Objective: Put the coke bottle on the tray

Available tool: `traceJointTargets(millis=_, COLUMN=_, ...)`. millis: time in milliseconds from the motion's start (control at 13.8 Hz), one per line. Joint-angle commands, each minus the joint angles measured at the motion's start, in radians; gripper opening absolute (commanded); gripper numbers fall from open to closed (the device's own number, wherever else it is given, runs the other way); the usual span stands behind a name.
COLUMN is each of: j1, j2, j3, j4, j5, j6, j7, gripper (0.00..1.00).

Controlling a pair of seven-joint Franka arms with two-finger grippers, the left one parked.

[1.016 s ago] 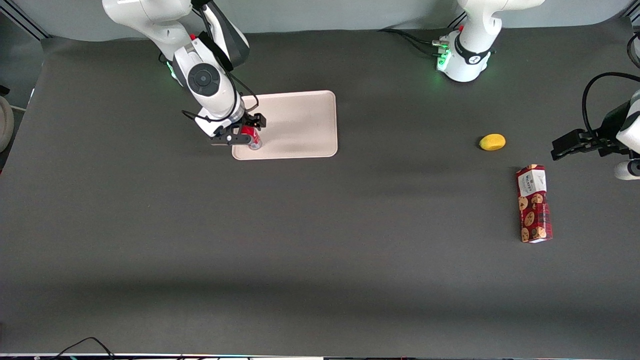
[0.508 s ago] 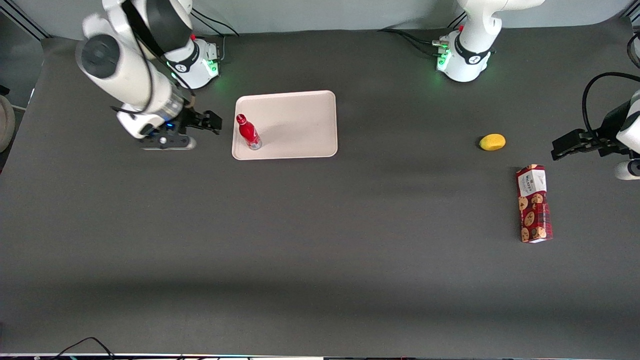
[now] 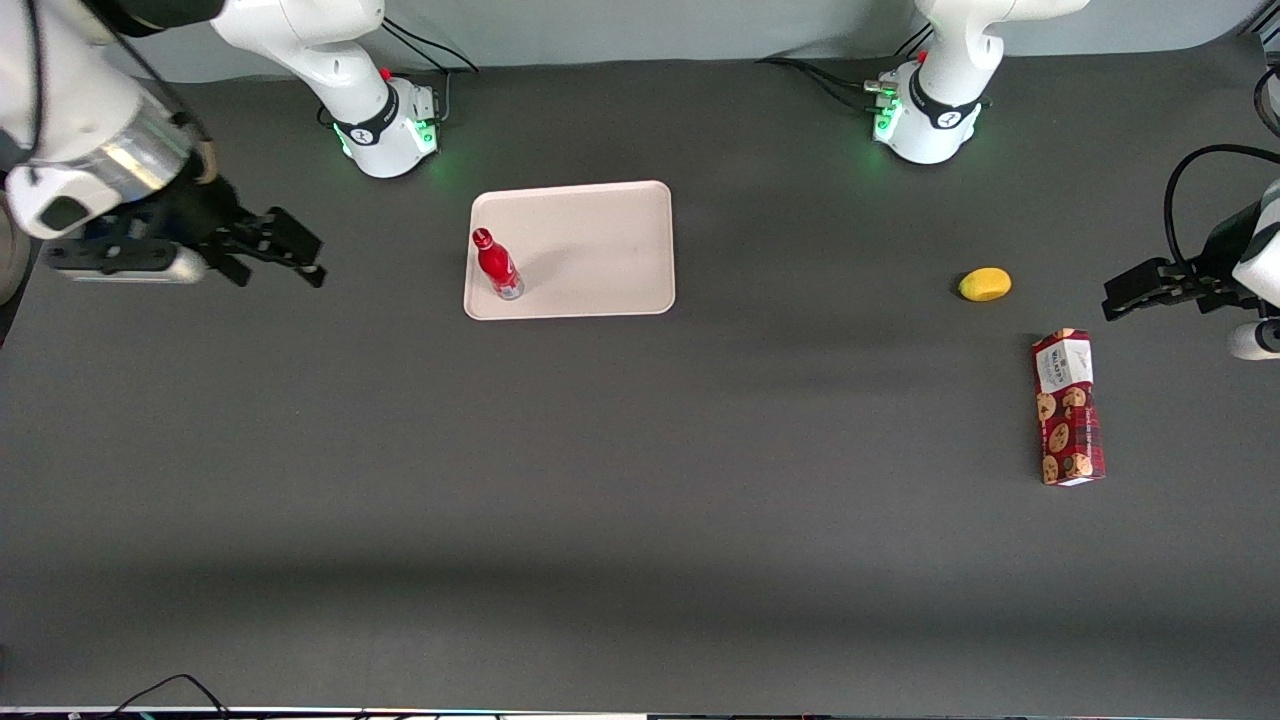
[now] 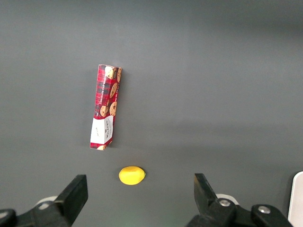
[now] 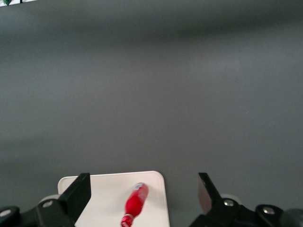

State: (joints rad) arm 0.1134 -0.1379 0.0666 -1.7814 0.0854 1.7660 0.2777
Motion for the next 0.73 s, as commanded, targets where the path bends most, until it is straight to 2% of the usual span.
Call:
traceJointTargets(millis=0, j1=0.014, j2=0.024, j3=-0.075, j4=0.037, j5=-0.048, j6=-0.051, j7=-0.077, gripper=1.0)
traceJointTargets(millis=218, j1=0.012, j2=0.024, j3=-0.097, j4=0.039, j5=-0.12, j6=-0.086, j7=-0.141, gripper=1.0)
traceJointTargets(millis=363, j1=0.017, j2=0.029, j3=-0.139, j4=0.042, j5=-0.115, j6=-0.091, j7=-0.161, gripper=1.0)
traceJointTargets(millis=653, j1=0.019, j2=0.069, j3=-0.14, j4=0.071, j5=-0.111, j6=-0.091, j7=-0.161, gripper=1.0)
